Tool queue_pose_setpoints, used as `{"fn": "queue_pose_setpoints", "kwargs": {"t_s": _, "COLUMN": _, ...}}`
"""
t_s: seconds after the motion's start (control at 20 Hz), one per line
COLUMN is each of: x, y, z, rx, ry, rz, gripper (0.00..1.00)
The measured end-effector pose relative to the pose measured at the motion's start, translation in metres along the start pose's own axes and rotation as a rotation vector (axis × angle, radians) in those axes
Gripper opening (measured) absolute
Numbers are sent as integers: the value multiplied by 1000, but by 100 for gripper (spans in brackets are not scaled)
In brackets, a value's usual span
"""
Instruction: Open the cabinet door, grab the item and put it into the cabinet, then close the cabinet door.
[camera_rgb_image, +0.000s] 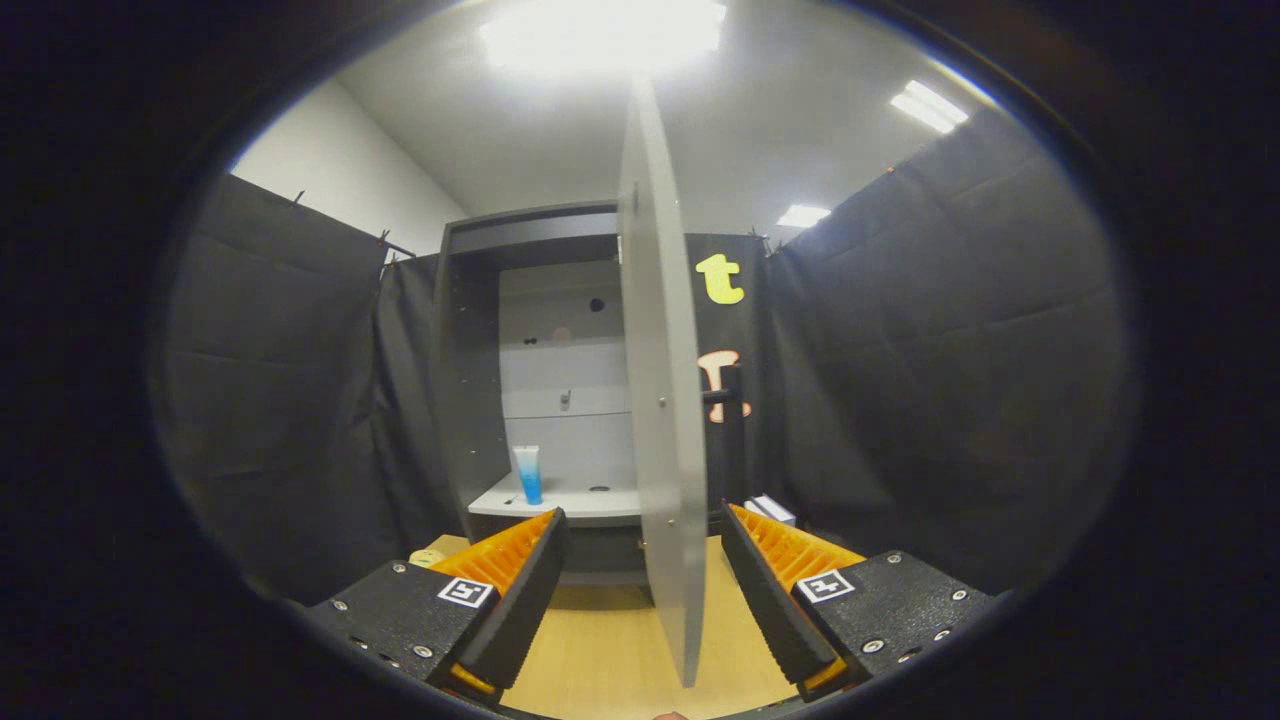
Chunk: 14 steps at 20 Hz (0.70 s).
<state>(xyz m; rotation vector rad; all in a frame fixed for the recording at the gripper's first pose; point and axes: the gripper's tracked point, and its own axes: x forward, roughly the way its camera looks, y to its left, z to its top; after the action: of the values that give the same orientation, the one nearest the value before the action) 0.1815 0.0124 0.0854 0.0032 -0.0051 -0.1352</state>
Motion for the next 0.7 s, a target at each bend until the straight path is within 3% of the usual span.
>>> {"fn": "queue_pose_setpoints", "kwargs": {"t_s": 0.4, "x": 27, "y": -113, "z": 13, "rx": 49, "ry": -47, "rz": -329, "gripper": 94}}
{"fn": "queue_pose_setpoints", "kwargs": {"t_s": 0.55, "x": 51, "y": -115, "z": 4, "rx": 45, "ry": -28, "rz": -361, "gripper": 95}}
{"fn": "queue_pose_setpoints", "kwargs": {"t_s": 0.7, "x": 69, "y": -100, "z": -7, "rx": 7, "ry": 15, "rz": -325, "gripper": 94}}
